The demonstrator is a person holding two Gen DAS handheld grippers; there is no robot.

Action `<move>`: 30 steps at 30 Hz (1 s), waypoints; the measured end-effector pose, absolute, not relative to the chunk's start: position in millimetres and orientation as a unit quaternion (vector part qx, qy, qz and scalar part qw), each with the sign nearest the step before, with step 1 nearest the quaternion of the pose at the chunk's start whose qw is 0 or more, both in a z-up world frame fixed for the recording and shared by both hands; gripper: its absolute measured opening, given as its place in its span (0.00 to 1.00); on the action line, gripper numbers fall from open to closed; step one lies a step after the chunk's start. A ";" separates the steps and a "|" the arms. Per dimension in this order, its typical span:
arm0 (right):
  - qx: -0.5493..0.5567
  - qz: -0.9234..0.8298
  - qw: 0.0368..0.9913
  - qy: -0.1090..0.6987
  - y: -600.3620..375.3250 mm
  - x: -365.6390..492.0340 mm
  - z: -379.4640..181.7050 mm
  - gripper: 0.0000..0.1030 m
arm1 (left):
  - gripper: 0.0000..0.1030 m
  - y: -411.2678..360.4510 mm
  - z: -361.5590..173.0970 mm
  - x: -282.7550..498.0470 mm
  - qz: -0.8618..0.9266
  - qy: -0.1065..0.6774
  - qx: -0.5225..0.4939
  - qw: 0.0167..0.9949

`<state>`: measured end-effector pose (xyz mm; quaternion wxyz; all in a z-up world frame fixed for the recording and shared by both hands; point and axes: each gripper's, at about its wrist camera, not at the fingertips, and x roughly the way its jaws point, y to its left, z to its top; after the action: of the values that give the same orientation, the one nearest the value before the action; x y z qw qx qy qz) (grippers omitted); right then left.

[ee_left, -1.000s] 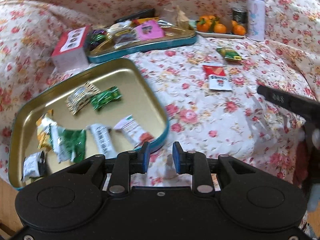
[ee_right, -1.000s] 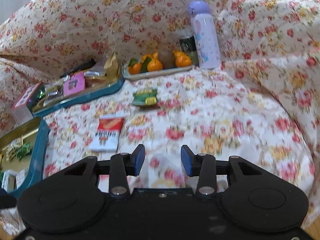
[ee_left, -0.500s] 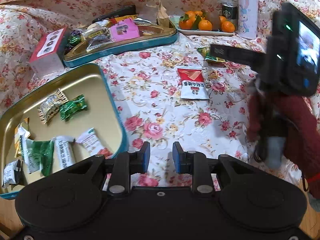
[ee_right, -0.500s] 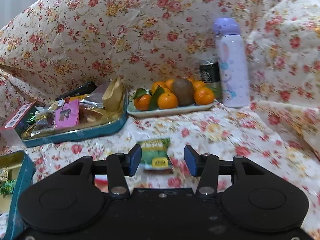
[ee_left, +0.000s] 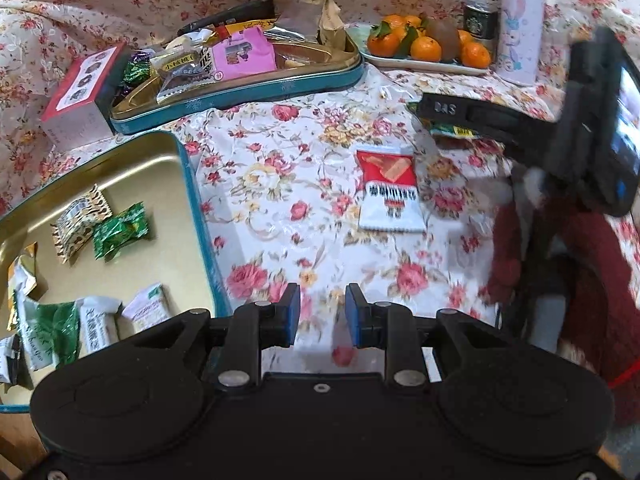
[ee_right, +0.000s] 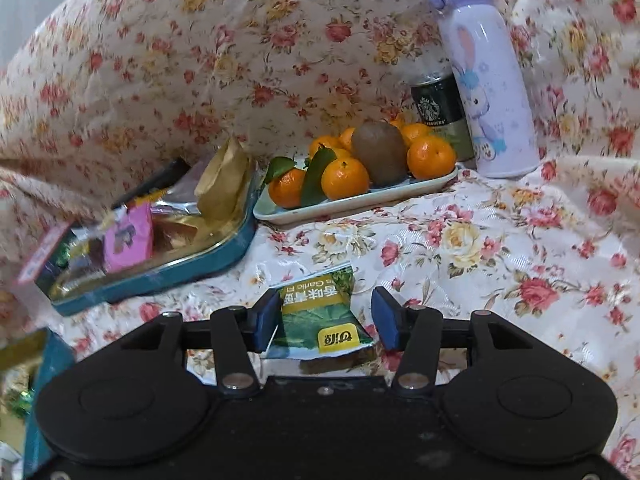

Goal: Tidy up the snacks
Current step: 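Grasp the green garlic packet with the right tool while the left tool grasps the red-white packet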

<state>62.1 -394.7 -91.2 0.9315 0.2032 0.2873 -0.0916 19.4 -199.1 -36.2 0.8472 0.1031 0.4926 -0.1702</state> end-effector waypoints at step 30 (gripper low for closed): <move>0.250 -0.079 0.926 0.271 -401.7 54.6 -92.7 0.54 | 0.44 -260.0 -48.2 71.1 -0.247 0.462 0.124 0.843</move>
<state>54.6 -401.7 -92.6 0.9261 0.2500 0.2710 -0.0792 71.1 -260.0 -48.2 0.8427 0.1241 0.4618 -0.2474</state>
